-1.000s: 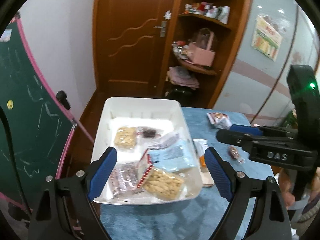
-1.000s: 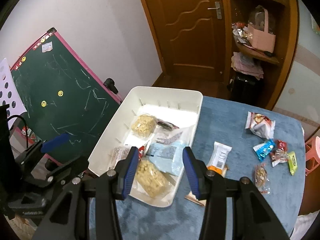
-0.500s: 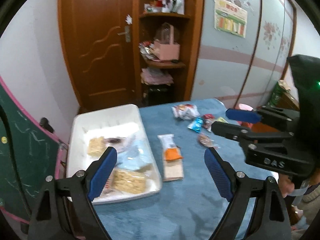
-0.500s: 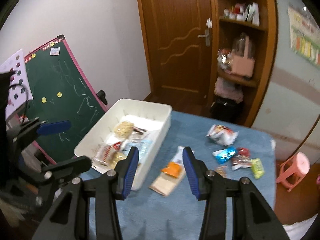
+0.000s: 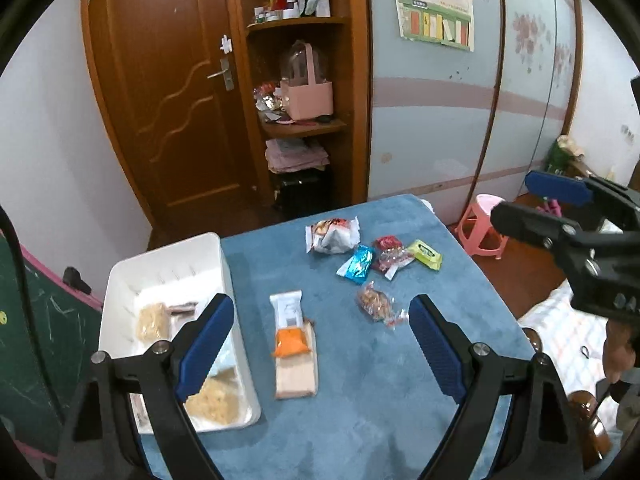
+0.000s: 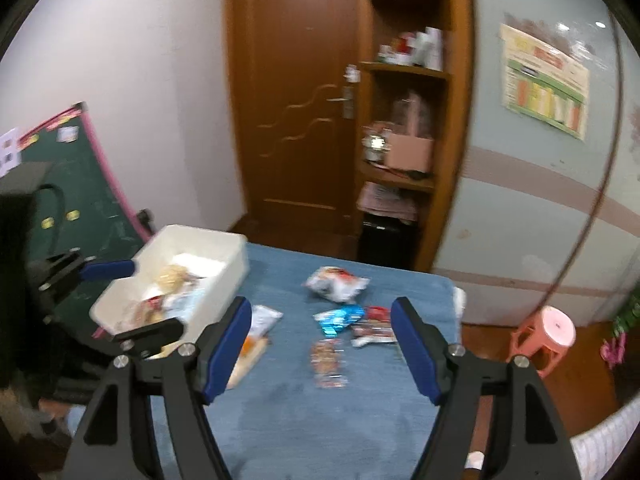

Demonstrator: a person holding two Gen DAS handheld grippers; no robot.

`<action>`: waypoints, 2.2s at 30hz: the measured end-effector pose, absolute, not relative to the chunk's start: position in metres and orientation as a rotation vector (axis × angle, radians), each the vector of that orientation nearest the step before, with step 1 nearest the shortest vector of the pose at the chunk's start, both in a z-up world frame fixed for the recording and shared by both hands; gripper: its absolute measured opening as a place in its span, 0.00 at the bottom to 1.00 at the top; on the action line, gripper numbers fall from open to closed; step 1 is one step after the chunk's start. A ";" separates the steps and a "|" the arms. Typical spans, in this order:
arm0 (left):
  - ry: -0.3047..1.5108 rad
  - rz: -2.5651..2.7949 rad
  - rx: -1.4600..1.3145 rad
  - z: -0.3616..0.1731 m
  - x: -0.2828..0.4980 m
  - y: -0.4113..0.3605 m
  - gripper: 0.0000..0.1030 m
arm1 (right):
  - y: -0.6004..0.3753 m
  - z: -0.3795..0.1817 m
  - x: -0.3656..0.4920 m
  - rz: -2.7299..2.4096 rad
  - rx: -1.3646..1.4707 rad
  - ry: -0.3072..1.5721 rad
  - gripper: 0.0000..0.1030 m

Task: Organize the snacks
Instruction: 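Move both tools back toward the nut bag and green pastry pack, then grasp the clear nut bag with the left tool while the right tool grasps the green pastry pack, then carry the nut bag and green pastry pack over the tray and release them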

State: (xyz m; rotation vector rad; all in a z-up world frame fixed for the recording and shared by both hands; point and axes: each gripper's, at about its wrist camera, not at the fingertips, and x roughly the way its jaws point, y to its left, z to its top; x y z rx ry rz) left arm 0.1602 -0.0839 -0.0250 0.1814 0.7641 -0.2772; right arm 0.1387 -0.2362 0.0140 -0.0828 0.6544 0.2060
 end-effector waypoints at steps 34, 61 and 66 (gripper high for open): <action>1.221 -0.196 -0.115 -0.267 0.318 -0.177 0.72 | -0.344 -0.243 0.328 0.016 -0.001 1.149 0.71; 1.092 -0.179 -0.012 -0.179 0.202 -0.112 0.47 | -0.311 -0.185 0.173 0.021 0.268 1.013 0.40; 1.059 -0.165 -0.017 -0.159 0.159 -0.073 0.47 | -0.289 -0.152 0.133 0.062 0.264 0.955 0.40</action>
